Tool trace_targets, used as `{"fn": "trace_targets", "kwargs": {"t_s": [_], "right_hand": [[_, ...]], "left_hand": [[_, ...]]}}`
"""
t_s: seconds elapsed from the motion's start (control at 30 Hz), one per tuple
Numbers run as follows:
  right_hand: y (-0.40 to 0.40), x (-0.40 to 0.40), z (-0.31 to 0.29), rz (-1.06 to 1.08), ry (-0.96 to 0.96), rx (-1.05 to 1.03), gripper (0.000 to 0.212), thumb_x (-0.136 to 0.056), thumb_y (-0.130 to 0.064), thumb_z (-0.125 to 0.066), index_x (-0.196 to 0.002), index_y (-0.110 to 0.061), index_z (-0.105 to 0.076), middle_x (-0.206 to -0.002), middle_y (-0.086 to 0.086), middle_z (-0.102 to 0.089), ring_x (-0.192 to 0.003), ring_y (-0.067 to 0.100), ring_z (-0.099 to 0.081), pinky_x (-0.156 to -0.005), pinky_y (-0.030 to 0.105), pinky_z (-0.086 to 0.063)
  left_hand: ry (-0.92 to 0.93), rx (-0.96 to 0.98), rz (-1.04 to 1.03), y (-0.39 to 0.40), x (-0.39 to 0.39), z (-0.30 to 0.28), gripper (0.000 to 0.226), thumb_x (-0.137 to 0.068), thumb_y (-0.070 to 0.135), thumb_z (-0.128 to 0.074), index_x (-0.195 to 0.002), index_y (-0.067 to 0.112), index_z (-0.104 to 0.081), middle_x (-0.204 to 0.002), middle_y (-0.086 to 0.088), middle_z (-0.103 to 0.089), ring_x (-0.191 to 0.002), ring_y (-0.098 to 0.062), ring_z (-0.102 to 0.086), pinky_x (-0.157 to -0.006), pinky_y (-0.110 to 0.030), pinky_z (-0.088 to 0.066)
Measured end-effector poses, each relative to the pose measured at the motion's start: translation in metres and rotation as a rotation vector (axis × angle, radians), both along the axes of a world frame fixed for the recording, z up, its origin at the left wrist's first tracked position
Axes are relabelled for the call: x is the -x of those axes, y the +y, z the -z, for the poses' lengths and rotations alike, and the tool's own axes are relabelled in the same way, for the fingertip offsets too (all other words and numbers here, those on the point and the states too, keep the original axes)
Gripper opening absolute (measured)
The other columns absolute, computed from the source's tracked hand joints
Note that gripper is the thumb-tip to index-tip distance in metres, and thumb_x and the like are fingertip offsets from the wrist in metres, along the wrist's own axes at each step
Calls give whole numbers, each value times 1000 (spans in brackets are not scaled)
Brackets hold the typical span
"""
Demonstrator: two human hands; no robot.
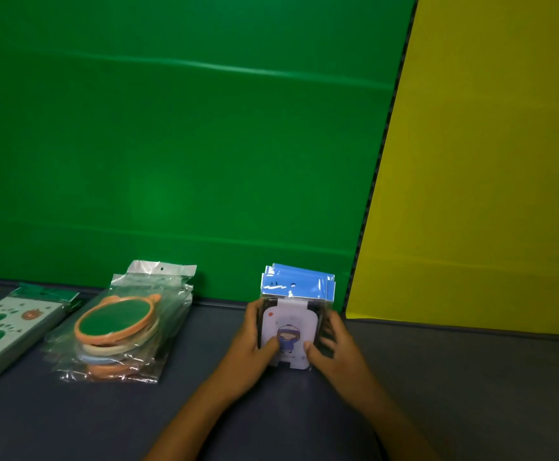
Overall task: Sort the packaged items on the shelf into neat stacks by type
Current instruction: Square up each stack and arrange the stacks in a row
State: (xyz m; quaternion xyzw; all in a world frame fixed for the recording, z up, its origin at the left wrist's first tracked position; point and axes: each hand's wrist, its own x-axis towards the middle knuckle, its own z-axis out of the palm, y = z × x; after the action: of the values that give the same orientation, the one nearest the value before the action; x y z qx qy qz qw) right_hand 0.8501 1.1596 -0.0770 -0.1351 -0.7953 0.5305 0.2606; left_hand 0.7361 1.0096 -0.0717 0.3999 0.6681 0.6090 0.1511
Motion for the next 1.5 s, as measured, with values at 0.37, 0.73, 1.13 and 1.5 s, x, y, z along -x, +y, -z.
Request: {"fn": "trace_targets", "kwargs": {"t_s": [0.37, 0.73, 1.13, 1.5], "right_hand": [[-24, 13, 6, 83, -16, -93, 54, -87, -5, -60, -127, -33, -37, -119, -16, -57, -103, -17, -55, -86, 2, -43], [-20, 12, 9, 94, -78, -182, 57, -89, -4, -55, -133, -35, -35, -128, -7, -56, -112, 2, -56, -85, 1, -41], [-16, 7, 17, 82, -112, -177, 43, -93, -16, -61, -125, -35, -41, -130, -3, -56, -115, 7, -57, -92, 16, -50], [-20, 3, -11, 114, -156, -405, 52, -90, -32, -64, -138, -27, -45, -122, -3, -56, -112, 13, -59, -90, 33, -55]], "left_hand": [[121, 33, -63, 3, -3, 9, 61, -80, 17, -47, -139, 26, -36, -133, 8, -54, -116, 5, -53, -93, -9, -41], [248, 104, -59, -5, 0, 14, 69, -85, 17, -46, -149, 26, -23, -142, 13, -44, -128, 3, -43, -106, -15, -35], [384, 146, -105, -9, 4, 19, 63, -89, 3, -51, -145, 24, -30, -127, 9, -45, -110, 25, -37, -91, 6, -26], [193, 179, -155, -16, 10, 6, 50, -85, -8, -54, -127, 18, -53, -122, 2, -60, -111, -6, -58, -99, -24, -45]]}}
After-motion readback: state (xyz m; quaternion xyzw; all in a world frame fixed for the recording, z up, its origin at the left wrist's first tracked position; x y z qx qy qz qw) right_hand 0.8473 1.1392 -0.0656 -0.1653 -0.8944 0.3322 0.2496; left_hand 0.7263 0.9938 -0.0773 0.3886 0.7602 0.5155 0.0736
